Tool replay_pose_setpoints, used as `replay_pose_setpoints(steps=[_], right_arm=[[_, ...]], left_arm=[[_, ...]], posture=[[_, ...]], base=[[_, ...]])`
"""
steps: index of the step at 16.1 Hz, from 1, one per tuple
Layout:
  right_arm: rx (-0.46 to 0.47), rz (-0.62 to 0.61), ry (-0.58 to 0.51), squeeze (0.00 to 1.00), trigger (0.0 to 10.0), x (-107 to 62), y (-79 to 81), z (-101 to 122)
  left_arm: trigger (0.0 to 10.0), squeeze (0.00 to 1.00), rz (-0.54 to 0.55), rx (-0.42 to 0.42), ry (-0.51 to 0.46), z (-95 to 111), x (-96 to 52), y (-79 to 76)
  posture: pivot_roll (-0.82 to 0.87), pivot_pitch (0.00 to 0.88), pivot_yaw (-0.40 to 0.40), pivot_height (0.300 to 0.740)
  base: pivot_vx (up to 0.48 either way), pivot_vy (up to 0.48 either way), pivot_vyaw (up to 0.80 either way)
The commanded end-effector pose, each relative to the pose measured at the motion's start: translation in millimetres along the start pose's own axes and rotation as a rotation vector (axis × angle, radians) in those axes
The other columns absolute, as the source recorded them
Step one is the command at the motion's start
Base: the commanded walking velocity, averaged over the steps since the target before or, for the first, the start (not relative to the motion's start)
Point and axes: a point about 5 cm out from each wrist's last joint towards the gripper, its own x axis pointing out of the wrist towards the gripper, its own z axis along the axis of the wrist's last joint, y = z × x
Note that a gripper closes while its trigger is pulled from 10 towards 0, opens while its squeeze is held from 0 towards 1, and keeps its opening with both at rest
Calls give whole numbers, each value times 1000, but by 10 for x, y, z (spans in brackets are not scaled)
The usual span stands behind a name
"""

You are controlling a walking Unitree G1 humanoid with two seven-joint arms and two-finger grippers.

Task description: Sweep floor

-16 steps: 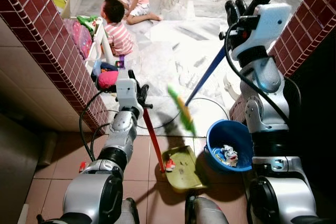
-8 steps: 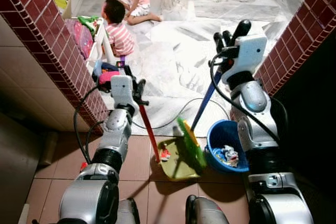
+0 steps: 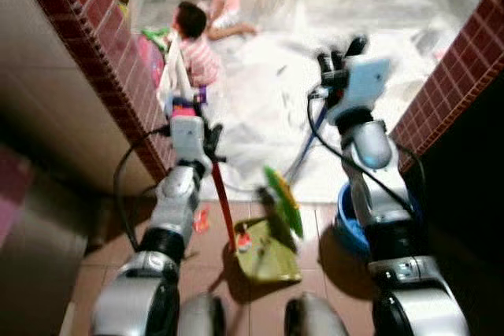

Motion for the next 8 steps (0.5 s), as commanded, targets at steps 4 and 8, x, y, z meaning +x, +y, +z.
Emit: replay_pose_setpoints(steps=[4,8], right_arm=[[-77,-26,61,0,10000,-8,38,-100],[-51,-61,93,0,10000,-44,8,-192]], left_arm=[[10000,0,-14,6,-52,126,-1,27],[10000,0,-42,9,-58,163,-16,11]], posture=[[-127,95,26,740],[-122,95,30,740]], base=[[0,0,0],[-60,0,-122]])
